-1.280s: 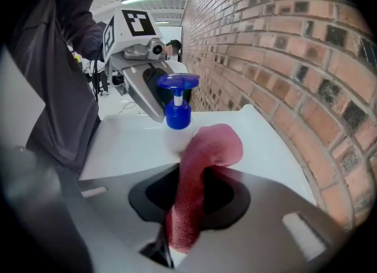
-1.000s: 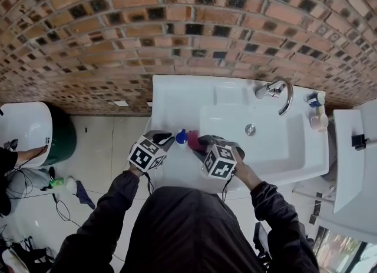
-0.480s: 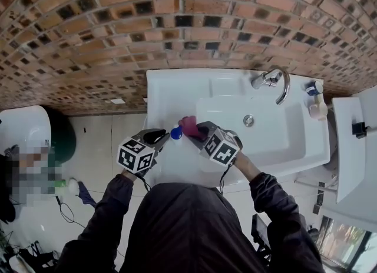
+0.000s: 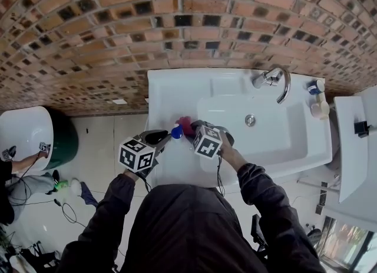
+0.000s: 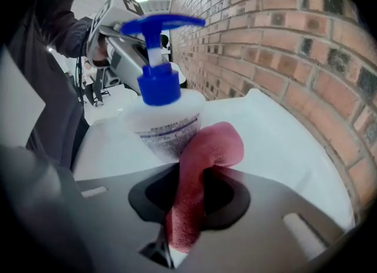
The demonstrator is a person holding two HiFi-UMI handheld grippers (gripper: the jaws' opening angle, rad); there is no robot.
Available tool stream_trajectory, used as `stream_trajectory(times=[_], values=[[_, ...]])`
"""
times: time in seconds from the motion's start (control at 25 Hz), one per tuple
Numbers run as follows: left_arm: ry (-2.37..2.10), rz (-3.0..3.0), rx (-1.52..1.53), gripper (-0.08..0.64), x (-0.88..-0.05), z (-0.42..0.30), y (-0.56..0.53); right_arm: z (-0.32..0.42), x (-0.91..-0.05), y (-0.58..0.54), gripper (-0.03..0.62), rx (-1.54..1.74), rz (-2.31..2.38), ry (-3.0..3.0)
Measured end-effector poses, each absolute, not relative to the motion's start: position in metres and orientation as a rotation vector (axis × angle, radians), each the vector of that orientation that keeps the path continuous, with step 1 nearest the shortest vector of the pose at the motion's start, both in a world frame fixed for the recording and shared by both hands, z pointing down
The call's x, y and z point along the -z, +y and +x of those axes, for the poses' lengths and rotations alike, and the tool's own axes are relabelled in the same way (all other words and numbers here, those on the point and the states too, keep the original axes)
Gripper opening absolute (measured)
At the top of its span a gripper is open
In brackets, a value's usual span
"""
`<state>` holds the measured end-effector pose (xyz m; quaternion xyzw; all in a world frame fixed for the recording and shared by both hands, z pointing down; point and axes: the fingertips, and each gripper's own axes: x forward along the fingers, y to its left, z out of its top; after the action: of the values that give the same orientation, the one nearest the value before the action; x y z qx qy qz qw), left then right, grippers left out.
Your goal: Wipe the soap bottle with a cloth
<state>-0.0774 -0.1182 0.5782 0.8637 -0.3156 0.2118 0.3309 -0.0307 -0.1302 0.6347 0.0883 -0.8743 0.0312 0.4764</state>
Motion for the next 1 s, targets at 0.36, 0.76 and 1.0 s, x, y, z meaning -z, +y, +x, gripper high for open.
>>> stream_trajectory(times=[0.36,0.76,1.0], values=[[-0.826,2.239,-0.545,0.055,-0.583,-0.076,-0.119,-0.018,-0.622,-0.115,0.084,-0.194,0.297,-2.167],[-0.825,2.227,-0.486,0.025,-0.583,-0.075,-0.123,-0.015,-0.571,-0.079,0.084,-0.29,0.301,-2.344],[-0.821,2.225,-0.491,0.018,-0.584,-0.074,-0.122,-0.016,-0.615,-0.085,0.084,-0.363,0.276,-2.251]])
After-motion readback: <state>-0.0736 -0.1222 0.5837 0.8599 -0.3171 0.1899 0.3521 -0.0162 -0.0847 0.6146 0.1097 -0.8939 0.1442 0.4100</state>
